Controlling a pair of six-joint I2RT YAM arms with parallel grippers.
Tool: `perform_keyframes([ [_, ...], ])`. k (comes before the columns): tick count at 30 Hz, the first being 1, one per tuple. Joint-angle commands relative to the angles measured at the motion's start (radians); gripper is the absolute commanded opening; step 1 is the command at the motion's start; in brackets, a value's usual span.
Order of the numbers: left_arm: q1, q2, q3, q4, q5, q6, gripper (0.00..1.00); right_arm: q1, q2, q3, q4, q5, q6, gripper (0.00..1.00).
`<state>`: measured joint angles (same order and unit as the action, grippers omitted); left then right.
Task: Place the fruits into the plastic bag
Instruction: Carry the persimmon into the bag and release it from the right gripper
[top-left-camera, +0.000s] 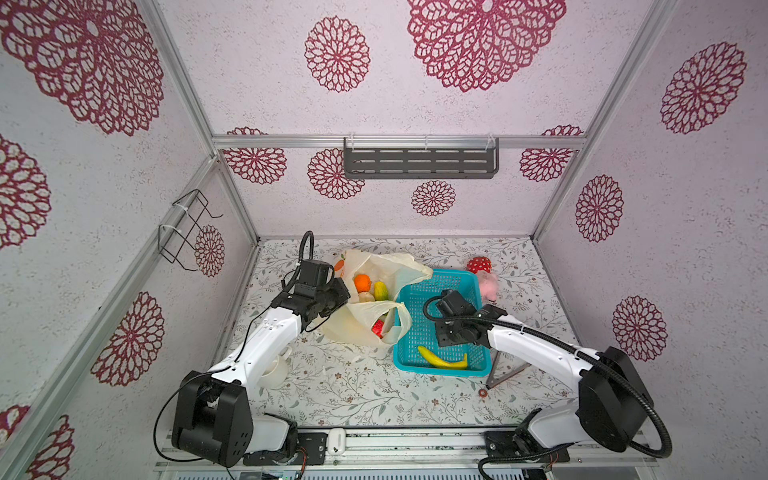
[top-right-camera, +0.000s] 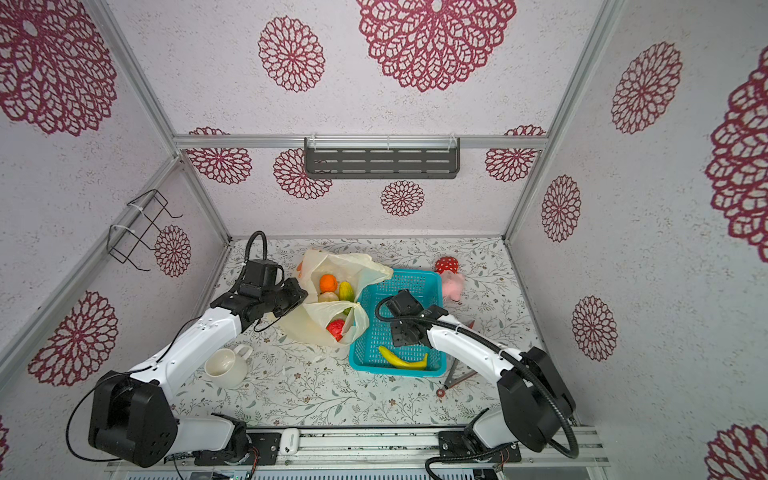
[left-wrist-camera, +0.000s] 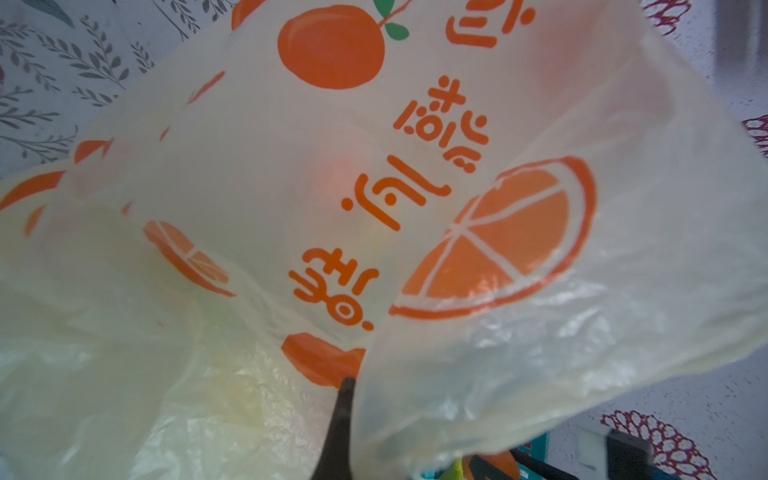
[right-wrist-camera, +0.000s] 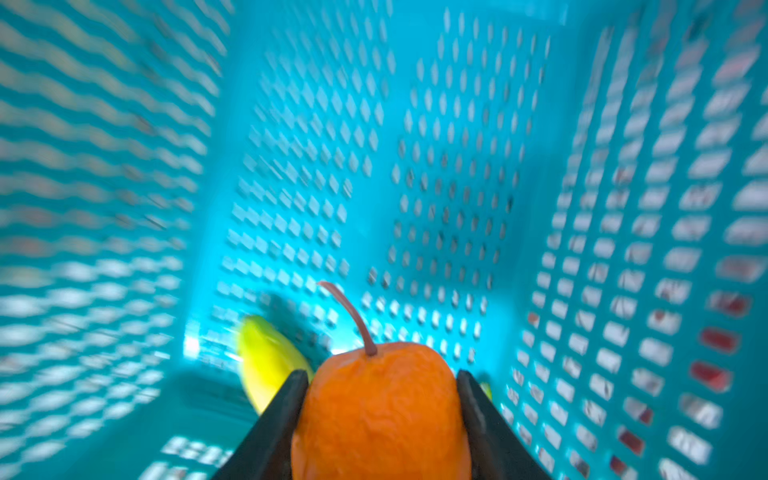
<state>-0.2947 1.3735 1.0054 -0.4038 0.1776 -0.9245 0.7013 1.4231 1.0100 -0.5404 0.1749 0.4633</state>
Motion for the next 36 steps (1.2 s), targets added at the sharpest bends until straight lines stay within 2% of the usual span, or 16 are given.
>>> perform_keyframes([
  [1, -0.004, -0.016, -0.014, 0.019, 0.001, -0.007, 0.0, 0.007, -0.038, 0.087, 0.167, -0.041, -0.033, 0.41],
  [5, -0.006, -0.023, -0.021, 0.02, 0.0, -0.012, 0.0, 0.015, 0.006, 0.162, 0.319, -0.156, -0.066, 0.43],
  [9, -0.006, -0.031, -0.03, 0.018, 0.0, -0.012, 0.0, 0.021, 0.132, 0.301, 0.35, -0.252, -0.094, 0.44],
  [16, -0.007, -0.037, -0.033, 0.023, 0.004, -0.016, 0.0, 0.026, 0.405, 0.559, 0.335, -0.322, -0.048, 0.46],
  [21, -0.009, -0.039, -0.03, 0.019, 0.006, -0.014, 0.0, 0.026, 0.533, 0.675, 0.326, -0.346, -0.032, 0.5],
  [22, -0.008, -0.039, -0.03, 0.018, 0.005, -0.014, 0.0, 0.026, 0.55, 0.694, 0.324, -0.343, -0.035, 0.52],
  [23, -0.008, -0.039, -0.03, 0.019, 0.003, -0.013, 0.0, 0.026, 0.568, 0.71, 0.319, -0.339, -0.038, 0.58],
  [24, -0.008, -0.037, -0.031, 0.019, 0.004, -0.013, 0.0, 0.026, 0.581, 0.724, 0.31, -0.334, -0.041, 0.7],
  [25, -0.008, -0.036, -0.03, 0.019, 0.005, -0.013, 0.0, 0.026, 0.587, 0.735, 0.301, -0.332, -0.044, 0.77],
  [28, -0.008, -0.034, -0.033, 0.02, 0.005, -0.012, 0.0, 0.026, 0.554, 0.705, 0.315, -0.32, -0.06, 0.84],
  [33, -0.008, -0.033, -0.034, 0.021, 0.001, -0.011, 0.0, 0.024, 0.412, 0.565, 0.346, -0.302, -0.104, 0.85],
  [36, -0.008, -0.031, -0.033, 0.022, 0.002, -0.01, 0.0, 0.023, 0.263, 0.416, 0.369, -0.286, -0.117, 0.85],
])
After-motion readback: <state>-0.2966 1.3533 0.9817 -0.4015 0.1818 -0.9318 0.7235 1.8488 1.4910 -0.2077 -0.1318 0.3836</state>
